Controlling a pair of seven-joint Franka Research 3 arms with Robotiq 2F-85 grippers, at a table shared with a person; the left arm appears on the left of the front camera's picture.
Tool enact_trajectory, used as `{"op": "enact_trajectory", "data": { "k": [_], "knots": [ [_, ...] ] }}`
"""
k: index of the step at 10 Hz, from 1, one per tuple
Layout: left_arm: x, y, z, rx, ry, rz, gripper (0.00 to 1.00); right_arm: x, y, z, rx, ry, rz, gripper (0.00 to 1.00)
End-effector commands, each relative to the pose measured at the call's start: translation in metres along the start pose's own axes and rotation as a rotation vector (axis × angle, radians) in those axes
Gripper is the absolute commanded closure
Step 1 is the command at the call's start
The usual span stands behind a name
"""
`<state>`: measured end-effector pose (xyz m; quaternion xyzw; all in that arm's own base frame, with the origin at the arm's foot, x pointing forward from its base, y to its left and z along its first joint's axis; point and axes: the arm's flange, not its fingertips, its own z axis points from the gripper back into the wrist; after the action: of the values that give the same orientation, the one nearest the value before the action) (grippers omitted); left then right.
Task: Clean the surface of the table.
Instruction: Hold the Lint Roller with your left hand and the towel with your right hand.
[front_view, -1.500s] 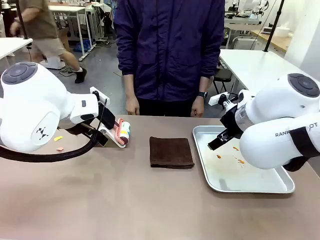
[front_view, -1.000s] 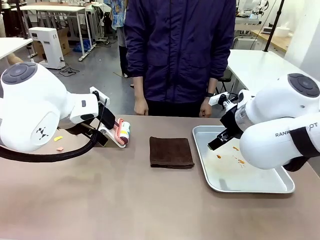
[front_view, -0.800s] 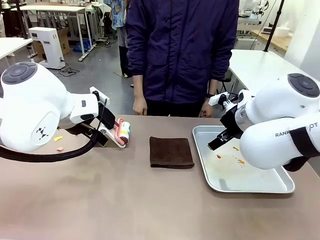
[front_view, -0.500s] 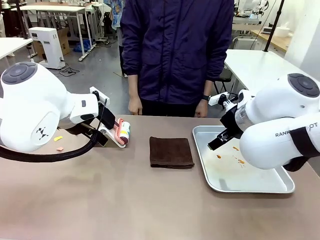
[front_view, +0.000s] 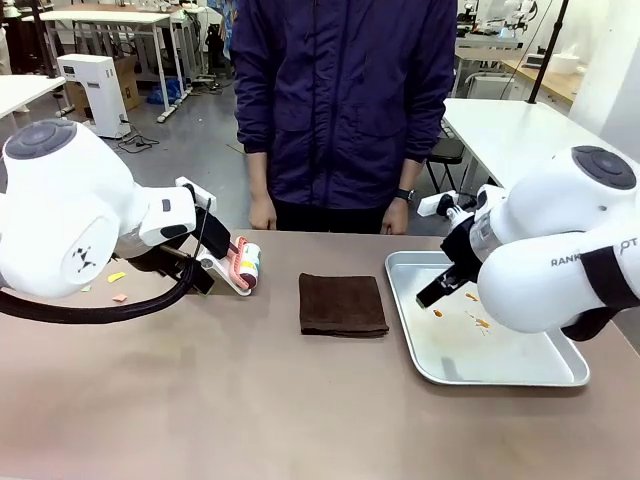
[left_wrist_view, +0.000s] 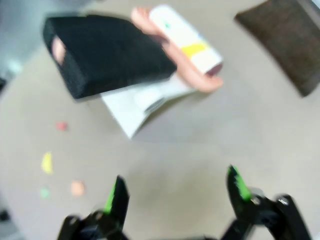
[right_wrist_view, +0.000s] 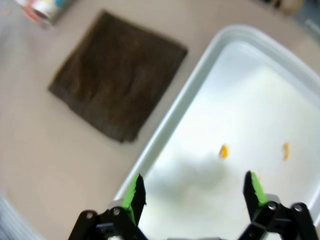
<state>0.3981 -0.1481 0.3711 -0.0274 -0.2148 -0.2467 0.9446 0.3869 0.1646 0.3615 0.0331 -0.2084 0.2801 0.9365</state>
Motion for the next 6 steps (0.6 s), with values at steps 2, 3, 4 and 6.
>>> {"op": "enact_trajectory", "data": {
  "k": [2,3,4,6],
  "knots": [
    [-0.006,-0.011,0.051,-0.113,0.144,0.299,0.00,-0.011,-0.018,0.045,0.241,0.096,-0.327,0.00],
    [-0.014,-0.005,0.069,-0.268,0.131,0.326,0.00,-0.025,-0.027,0.065,0.402,0.075,-0.362,0.00],
    [-0.020,0.006,0.089,-0.408,0.116,0.355,0.00,-0.041,-0.035,0.085,0.455,0.032,-0.421,0.00],
    [-0.039,0.071,0.110,-0.525,0.057,0.454,0.00,-0.085,-0.072,0.119,0.689,-0.096,-0.611,0.00]
  ]
}}
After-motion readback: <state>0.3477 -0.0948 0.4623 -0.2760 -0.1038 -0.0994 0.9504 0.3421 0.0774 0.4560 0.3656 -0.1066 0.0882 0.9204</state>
